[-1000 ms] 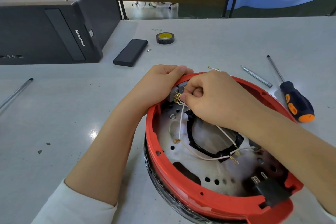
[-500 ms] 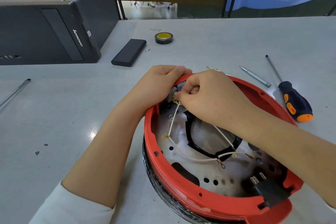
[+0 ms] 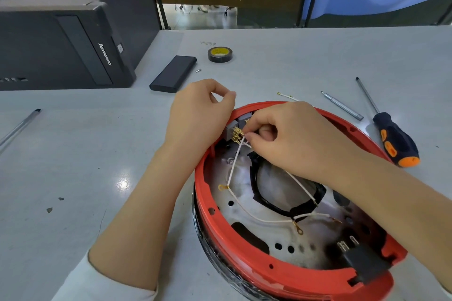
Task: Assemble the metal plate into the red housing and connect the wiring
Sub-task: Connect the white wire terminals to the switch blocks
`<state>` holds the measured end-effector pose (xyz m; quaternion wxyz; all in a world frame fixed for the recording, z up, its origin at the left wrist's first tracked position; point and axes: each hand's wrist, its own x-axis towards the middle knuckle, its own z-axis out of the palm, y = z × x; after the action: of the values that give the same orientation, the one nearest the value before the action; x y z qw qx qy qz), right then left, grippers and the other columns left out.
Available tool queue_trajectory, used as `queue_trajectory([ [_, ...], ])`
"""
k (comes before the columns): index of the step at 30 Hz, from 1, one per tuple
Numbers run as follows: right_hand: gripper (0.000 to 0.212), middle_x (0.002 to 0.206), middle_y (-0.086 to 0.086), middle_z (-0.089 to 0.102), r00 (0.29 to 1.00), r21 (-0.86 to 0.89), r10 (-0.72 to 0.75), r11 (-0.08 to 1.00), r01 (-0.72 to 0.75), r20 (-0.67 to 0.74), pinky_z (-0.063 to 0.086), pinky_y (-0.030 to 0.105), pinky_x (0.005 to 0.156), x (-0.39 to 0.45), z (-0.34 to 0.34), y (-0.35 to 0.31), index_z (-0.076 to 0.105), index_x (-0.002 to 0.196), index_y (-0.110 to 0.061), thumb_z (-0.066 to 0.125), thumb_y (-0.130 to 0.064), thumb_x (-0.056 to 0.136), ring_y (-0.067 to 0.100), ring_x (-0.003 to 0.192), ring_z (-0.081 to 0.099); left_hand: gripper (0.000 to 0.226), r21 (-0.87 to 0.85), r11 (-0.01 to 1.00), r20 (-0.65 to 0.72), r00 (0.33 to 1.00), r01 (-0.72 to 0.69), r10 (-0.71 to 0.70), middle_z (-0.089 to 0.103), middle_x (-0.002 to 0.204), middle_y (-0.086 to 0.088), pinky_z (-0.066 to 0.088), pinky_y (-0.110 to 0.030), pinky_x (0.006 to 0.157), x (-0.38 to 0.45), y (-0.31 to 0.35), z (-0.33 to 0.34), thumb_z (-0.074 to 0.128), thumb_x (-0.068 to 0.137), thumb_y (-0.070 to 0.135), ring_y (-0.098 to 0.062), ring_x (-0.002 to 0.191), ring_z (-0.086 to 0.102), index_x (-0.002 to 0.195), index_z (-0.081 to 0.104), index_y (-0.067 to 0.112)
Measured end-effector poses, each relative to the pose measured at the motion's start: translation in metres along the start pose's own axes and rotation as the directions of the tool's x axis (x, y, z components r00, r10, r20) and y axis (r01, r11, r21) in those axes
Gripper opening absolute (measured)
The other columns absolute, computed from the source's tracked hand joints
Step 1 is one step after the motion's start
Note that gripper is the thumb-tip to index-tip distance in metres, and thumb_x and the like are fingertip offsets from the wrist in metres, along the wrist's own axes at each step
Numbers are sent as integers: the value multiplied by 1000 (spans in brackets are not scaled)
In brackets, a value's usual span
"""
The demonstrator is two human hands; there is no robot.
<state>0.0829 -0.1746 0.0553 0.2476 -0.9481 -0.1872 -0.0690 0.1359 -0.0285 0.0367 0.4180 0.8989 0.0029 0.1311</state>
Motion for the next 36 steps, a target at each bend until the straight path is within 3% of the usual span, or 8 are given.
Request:
queue_trajectory([
  [6,12,42,-16,36,992,-77,-44,996,34,-122,37,29,76,-3,1,-3,68,75,-31,62,-29,84,3,47,40,14,15,995,-13,995,-96,96,50,46,7,36,-7,48,-1,0,-1,64,85,25,2,47,50,73,65,30],
  [15,13,43,-13,35,990,-82,-41,996,30,-137,31,28,69,0,4,-6,67,72,-29,60,-25,83,5,48,38,15,65,986,-42,987,-153,156,48,43,9,38,-7,55,-1,1,-1,64,85,24,0,47,49,71,66,30],
  [20,7,46,-15,36,993,-69,-82,995,76,-89,41,34,84,2,-1,-2,69,87,-29,63,-27,84,3,52,42,15,17,993,-25,992,-120,120,49,44,9,36,-6,50,-1,0,-1,62,87,23,2,48,50,75,68,31],
  [25,14,59,-15,39,989,-87,-62,995,51,-137,29,29,76,0,-4,10,73,96,-31,65,-26,86,4,60,41,16,-8,996,-1,996,-89,89,49,45,9,35,-8,47,0,-1,1,60,90,24,3,47,49,78,69,30],
  [36,12,60,-12,45,991,-63,-57,997,50,-124,29,30,73,6,-5,17,77,90,-29,65,-26,86,6,57,45,16,-1,996,-18,996,-87,87,48,40,11,35,-5,48,1,-2,1,60,89,23,4,49,50,78,70,28],
])
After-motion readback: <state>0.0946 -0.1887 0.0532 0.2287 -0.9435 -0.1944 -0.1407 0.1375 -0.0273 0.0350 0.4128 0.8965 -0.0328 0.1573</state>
